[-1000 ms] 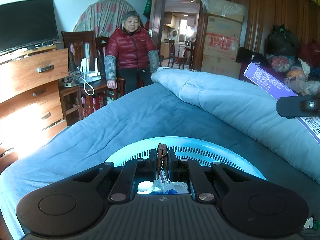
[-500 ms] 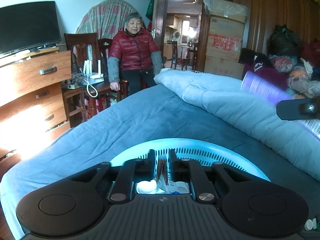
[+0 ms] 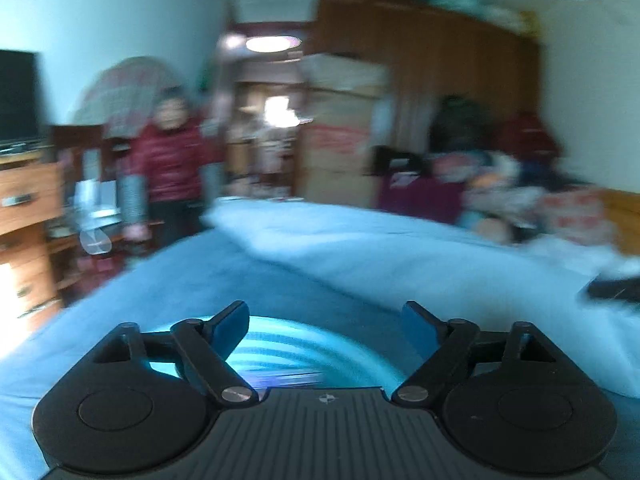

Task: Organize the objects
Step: 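Grasp a white cap with the left tool while the right tool grasps a green cap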

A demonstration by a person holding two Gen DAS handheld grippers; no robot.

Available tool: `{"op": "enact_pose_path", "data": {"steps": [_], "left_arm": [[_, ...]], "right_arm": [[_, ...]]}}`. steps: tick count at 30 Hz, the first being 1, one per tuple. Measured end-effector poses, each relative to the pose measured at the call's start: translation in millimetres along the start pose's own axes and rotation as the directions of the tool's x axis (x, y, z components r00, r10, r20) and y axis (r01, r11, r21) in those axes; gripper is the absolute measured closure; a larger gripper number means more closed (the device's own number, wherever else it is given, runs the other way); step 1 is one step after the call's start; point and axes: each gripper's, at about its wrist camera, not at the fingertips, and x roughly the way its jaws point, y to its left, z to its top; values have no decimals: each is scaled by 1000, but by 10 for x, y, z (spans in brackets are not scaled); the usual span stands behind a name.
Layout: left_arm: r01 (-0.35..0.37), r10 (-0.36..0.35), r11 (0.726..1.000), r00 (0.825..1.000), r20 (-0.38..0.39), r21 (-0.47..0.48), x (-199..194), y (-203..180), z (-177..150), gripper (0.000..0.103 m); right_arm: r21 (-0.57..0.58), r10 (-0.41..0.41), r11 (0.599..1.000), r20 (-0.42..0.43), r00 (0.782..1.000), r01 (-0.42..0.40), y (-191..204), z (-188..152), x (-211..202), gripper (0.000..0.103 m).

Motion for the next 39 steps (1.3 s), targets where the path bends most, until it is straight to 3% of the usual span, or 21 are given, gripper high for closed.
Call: {"op": "enact_pose_path", "data": {"steps": [2, 5, 9, 12, 20, 23, 24, 28, 30, 32, 34, 37, 39], "left_arm": [[118, -118, 993, 993, -11, 10, -18, -339, -174, 17], [234, -231, 971, 970, -79, 39, 95, -757, -510, 17], [277, -262, 960, 941, -216, 41, 385, -1123, -915, 17], [277, -254, 960, 927, -275, 45, 565, -1247, -1124, 17], [317, -268, 944, 898, -348, 90, 1003, -1529, -1387, 18], [350, -289, 930, 885, -365, 112, 1133, -1729, -1460, 18], [366, -300, 922, 881, -366, 124, 1190, -1810, -1480, 19], [445, -355, 878, 854, -380, 178, 1541, -2091, -1594, 24], [461, -365, 868, 842, -397, 181, 1774, -2198, -1647, 34], [479, -379, 858, 833, -403, 185, 2026, -2323, -1701, 38], [485, -371, 851, 826, -425, 201, 2272, -2443, -1827, 41], [503, -355, 837, 799, -485, 216, 2507, -2563, -2052, 42], [502, -338, 831, 798, -498, 241, 2563, -2611, -2169, 42]], "right_arm": [[41, -101, 994, -78, 992, 104, -405, -445, -48, 27], [88, -179, 976, -195, 964, 199, -853, -1118, -10, 29], [139, -190, 960, -311, 931, 243, -1174, -1832, 227, 35], [128, -184, 963, -325, 928, 235, -1200, -2123, 430, 37], [31, -158, 984, -285, 946, 174, -1005, -2158, 894, 40], [45, -146, 985, -279, 949, 164, -1065, -2131, 958, 47], [56, -140, 985, -274, 952, 161, -1078, -2133, 939, 60], [130, -134, 978, -222, 966, 166, -1132, -2146, 643, 61], [178, -142, 968, -194, 971, 177, -1173, -2237, 385, 61], [225, -147, 956, -187, 971, 188, -1212, -2364, 177, 60], [249, -157, 947, -185, 970, 201, -1211, -2491, 38, 60], [275, -167, 938, -174, 970, 211, -1257, -2558, -32, 60], [291, -163, 934, -172, 971, 208, -1291, -2574, -5, 60]]}}
